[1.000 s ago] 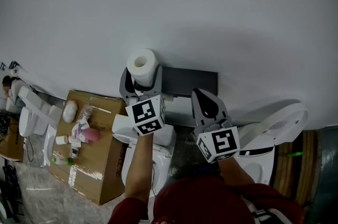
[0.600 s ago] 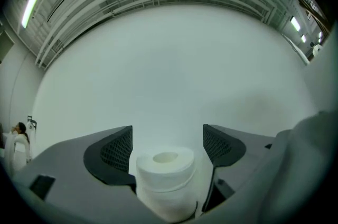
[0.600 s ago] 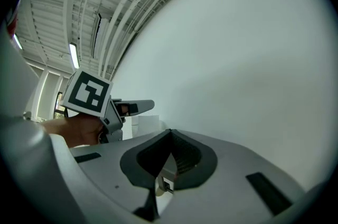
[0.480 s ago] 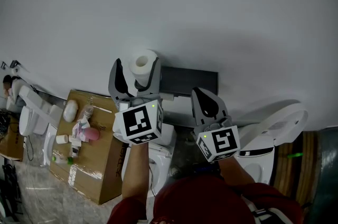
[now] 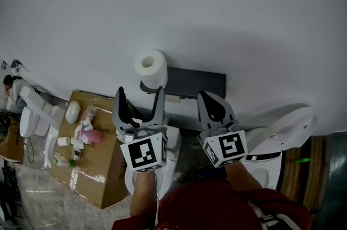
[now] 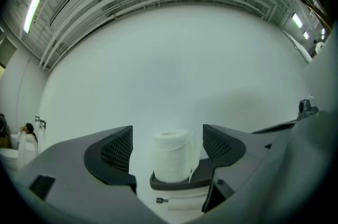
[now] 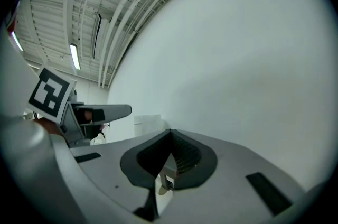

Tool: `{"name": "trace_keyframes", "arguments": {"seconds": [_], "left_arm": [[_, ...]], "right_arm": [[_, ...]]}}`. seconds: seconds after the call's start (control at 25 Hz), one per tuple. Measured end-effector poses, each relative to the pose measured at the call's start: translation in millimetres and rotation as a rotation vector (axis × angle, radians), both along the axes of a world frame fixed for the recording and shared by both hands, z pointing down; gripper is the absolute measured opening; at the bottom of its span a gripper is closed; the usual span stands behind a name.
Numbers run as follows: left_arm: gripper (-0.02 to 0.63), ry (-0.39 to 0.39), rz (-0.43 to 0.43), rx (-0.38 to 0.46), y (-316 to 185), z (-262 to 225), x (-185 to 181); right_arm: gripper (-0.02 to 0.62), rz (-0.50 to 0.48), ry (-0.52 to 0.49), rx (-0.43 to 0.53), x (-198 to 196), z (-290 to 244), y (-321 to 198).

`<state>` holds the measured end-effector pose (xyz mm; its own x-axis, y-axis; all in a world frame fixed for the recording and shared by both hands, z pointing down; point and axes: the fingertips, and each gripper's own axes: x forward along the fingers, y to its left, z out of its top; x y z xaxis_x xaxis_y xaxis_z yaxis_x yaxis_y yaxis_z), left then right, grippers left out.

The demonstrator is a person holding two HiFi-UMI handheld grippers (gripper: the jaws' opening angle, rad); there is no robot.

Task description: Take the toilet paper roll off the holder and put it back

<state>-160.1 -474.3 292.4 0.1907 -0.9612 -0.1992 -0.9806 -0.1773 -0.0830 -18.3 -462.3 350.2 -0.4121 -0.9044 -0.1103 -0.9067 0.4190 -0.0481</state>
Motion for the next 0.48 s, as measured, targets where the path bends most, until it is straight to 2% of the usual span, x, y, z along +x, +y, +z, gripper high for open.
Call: {"name": "trace_keyframes", "arguments": {"seconds": [0.2, 0.48], "left_arm": [[0.423, -0.008, -0.021, -0.146, 10, 63, -4], [0.423, 0.006, -0.023, -0.182, 15, 86, -3]], "right_arm": [[0.008, -0.005, 0.012, -0.016, -3, 8, 0], [0.008, -0.007, 0.019, -0.016, -5, 9, 0]]}}
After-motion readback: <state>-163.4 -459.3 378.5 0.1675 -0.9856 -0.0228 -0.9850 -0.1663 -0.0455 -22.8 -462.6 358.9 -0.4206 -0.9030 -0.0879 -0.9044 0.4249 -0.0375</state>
